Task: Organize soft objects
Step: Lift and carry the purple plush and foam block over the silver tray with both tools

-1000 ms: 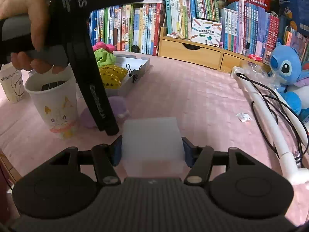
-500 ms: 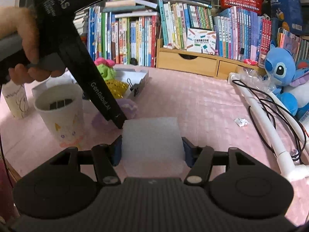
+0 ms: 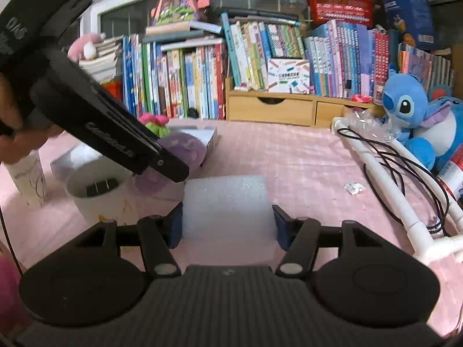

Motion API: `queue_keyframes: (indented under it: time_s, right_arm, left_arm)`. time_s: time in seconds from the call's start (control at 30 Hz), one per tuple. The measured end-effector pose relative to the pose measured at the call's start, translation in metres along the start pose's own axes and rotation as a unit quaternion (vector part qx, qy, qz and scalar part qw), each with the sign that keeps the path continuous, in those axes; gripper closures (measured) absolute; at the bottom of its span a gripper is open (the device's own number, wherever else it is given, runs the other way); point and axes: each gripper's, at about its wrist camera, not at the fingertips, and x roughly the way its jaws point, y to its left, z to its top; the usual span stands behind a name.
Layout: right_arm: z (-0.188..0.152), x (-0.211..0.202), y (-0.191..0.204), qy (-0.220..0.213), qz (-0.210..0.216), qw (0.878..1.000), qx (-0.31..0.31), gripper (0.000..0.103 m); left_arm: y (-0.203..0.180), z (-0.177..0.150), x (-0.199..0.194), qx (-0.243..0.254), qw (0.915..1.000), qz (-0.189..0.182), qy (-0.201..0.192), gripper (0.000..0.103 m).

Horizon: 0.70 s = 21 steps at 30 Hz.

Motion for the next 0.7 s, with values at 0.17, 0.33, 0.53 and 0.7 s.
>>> queue_keyframes:
  time_s: [0.17,0.33,0.53,0.7]
  right_arm:
    - [0.003,-0.005,-0.001,-0.016,0.004,1.0,0.024,0.038]
    - [0.01,-0.008,0.002,-0.028,0.004,0.999,0.027,0.038]
    - [0.019,-0.01,0.013,-0.038,0.005,0.999,0.024,0.038]
    - [0.026,-0.008,0.025,-0.042,0.009,0.999,0.013,0.038]
  left_arm:
    - [-0.001,-0.01,-0.024,-0.019,0.9983,-0.01,-0.054,0.07]
    - [0.006,-0.019,-0.044,-0.035,0.9956,-0.008,-0.086,0.07]
    - [0.02,-0.034,-0.06,-0.046,0.9936,0.003,-0.103,0.07]
    - [0.035,-0.046,-0.068,-0.059,0.9925,0.011,-0.106,0.07]
